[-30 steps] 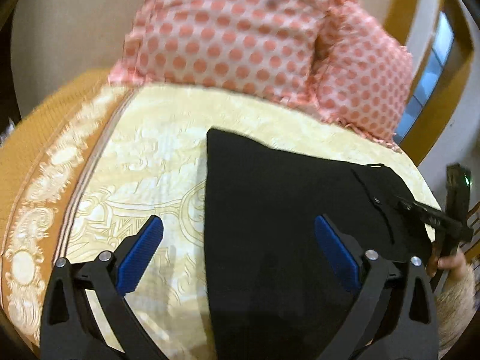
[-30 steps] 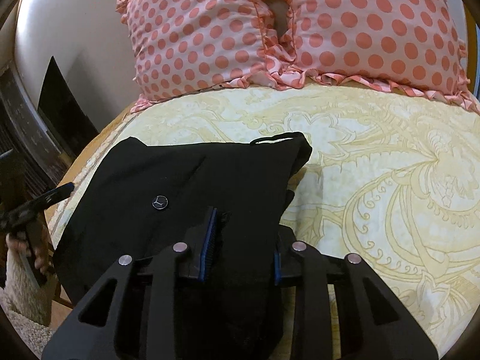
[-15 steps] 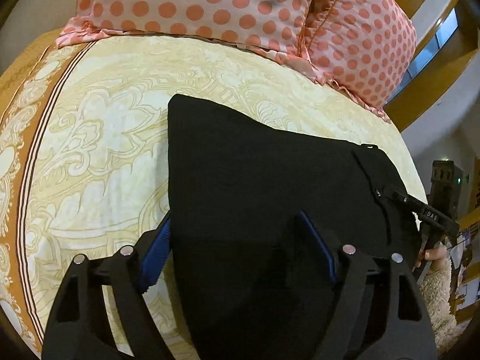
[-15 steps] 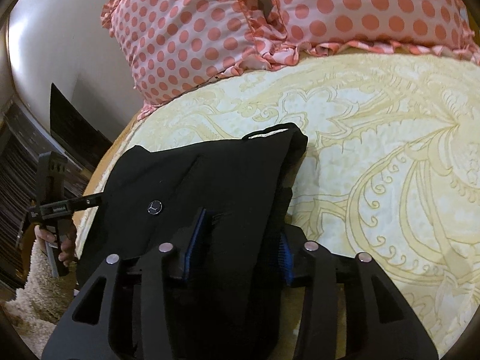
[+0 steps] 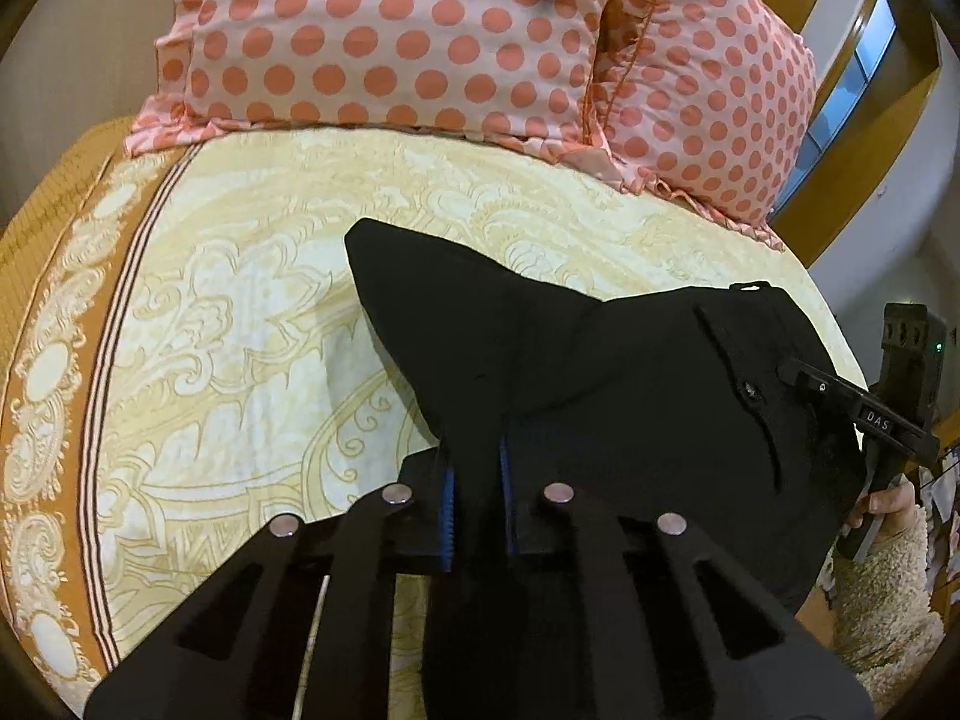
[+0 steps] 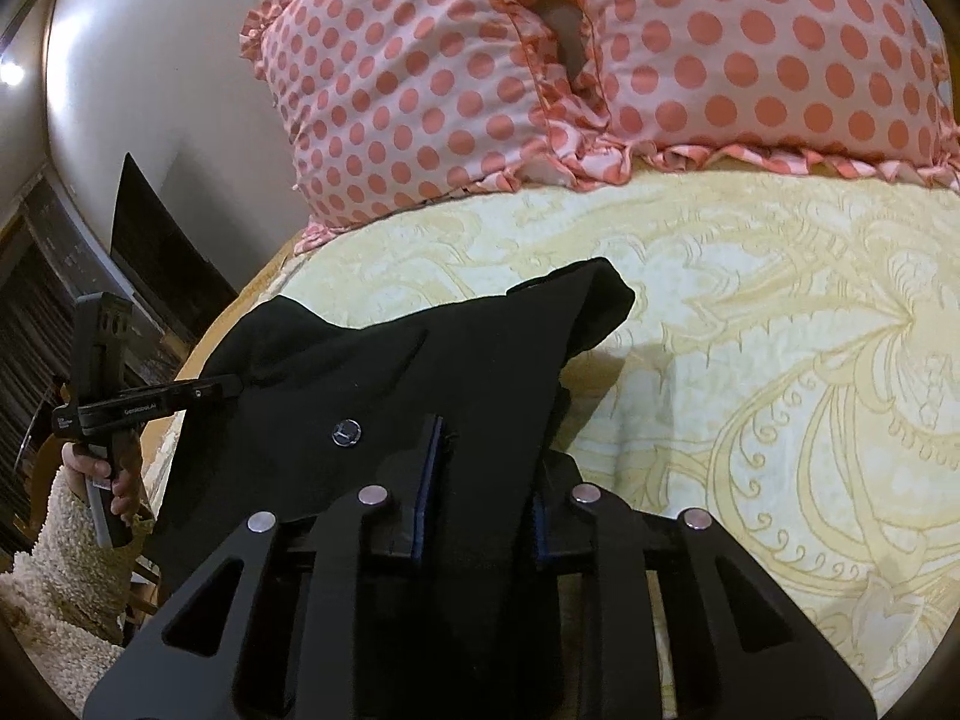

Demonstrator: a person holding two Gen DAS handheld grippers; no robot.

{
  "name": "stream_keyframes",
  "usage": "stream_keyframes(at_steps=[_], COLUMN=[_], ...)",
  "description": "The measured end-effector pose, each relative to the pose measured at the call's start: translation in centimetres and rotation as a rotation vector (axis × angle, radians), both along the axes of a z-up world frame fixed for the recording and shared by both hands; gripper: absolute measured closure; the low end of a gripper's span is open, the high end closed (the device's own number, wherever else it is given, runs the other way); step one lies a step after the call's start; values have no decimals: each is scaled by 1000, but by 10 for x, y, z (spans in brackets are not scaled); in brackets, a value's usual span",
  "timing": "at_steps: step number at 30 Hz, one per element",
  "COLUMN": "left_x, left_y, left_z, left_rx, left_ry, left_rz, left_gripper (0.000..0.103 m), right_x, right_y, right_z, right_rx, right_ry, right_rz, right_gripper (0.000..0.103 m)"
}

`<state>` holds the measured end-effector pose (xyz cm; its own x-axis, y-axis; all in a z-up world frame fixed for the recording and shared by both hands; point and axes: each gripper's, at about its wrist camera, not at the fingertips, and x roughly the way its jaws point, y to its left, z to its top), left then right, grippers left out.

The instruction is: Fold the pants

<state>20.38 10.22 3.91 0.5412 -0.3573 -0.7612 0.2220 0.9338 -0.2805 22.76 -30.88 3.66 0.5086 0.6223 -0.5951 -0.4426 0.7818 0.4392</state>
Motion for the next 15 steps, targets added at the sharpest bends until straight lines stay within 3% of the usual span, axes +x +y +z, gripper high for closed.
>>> stream_keyframes(at_steps=[7,15], left_x=[16,94], left_y=[-7,-22], left_z=[27,57], left_rx=[15,62], left_ry=[-65,-164], left_rz=[6,65], left_gripper=[94,94], right_x=[17,87], right_y=[7,17], right_z=[15,43], right_rx=[4,-9], right_ry=[-40,-151], right_rz=[-14,-94], right_gripper=[82,84])
